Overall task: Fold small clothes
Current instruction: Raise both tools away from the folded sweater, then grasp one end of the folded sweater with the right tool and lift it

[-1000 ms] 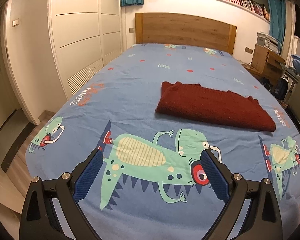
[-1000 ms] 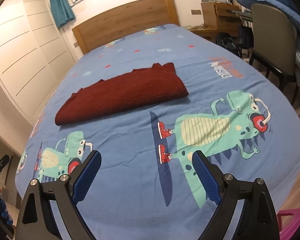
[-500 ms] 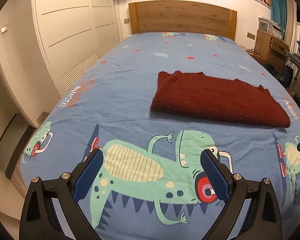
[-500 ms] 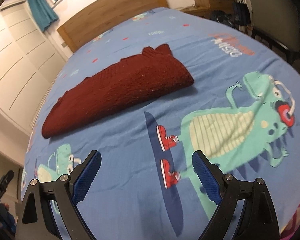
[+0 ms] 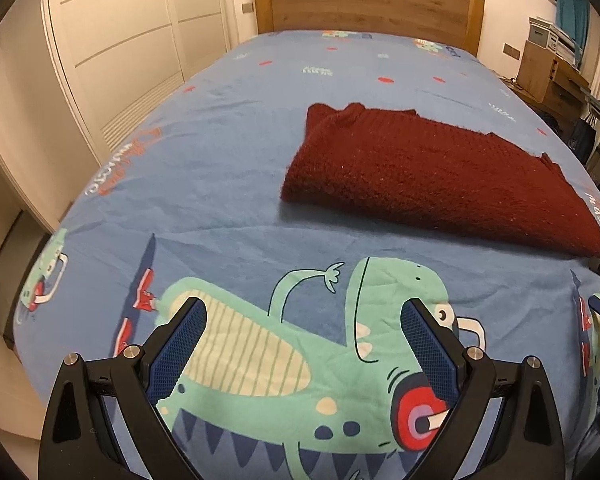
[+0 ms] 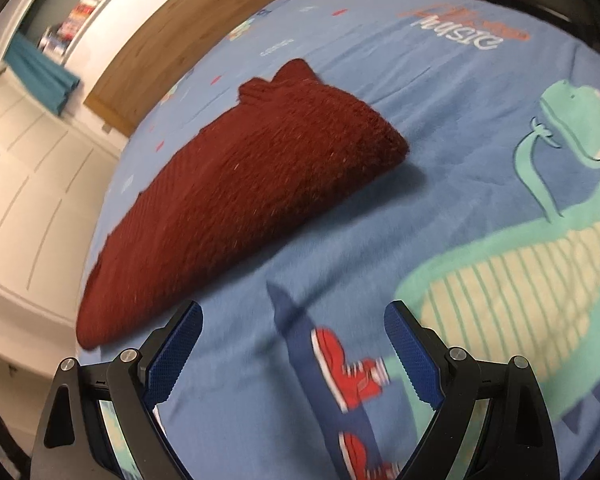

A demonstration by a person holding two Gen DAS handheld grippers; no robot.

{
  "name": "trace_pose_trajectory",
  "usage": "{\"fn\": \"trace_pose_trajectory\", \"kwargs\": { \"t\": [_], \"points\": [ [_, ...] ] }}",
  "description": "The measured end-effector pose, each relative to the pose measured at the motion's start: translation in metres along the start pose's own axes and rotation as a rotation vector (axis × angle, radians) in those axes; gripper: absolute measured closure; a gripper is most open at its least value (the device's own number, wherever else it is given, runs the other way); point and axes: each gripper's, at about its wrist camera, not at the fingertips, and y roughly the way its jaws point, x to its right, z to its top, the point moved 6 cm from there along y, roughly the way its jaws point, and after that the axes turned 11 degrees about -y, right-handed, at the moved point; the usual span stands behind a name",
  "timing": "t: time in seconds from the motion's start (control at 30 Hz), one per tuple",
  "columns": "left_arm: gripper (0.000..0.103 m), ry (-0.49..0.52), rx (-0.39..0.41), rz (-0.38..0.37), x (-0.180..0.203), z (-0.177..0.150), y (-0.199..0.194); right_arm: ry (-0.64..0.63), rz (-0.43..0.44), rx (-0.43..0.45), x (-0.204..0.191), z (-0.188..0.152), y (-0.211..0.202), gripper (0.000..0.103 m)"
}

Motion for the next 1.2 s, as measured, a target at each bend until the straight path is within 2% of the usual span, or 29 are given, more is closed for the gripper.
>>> {"fn": "trace_pose_trajectory", "kwargs": {
  "t": [0.2, 0.53, 0.63, 0.73, 0.8, 0.9, 1.0, 1.07, 1.2],
  "points": [
    [0.007, -0.020, -0.038, 0.006, -0.008, 0.000, 0.015, 0.063, 0.036, 0.052, 0.012, 0.024, 0.011, 0.010],
    [0.007, -0.047, -0.052, 0.002, -0.014, 0.006, 0.026, 0.232, 0.126, 0.157, 0.031, 0.071, 0.032, 0.009],
    [0.007, -0.059, -0.057, 0.000, -0.018, 0.007, 0.030, 0.283, 0.150, 0.175, 0.035, 0.080, 0.039, 0.014],
    [0.007, -0.073, -0.059, 0.001, -0.024, 0.008, 0.032, 0.327, 0.161, 0.186, 0.040, 0.088, 0.044, 0.021],
    [0.007, -0.085, -0.059, 0.000, -0.028, 0.009, 0.032, 0.371, 0.185, 0.175, 0.045, 0.090, 0.049, 0.050],
    [0.007, -0.100, -0.055, -0.001, -0.037, 0.011, 0.030, 0.416, 0.191, 0.160, 0.049, 0.094, 0.056, 0.064],
    [0.007, -0.120, -0.046, -0.005, -0.047, 0.014, 0.027, 0.410, 0.183, 0.157, 0.043, 0.099, 0.054, 0.072],
    [0.007, -0.132, -0.041, -0.007, -0.052, 0.016, 0.024, 0.362, 0.170, 0.156, 0.031, 0.106, 0.049, 0.076],
    [0.007, -0.168, -0.024, -0.020, -0.066, 0.021, 0.017, 0.260, 0.140, 0.158, -0.002, 0.125, 0.036, 0.078]
  ]
}}
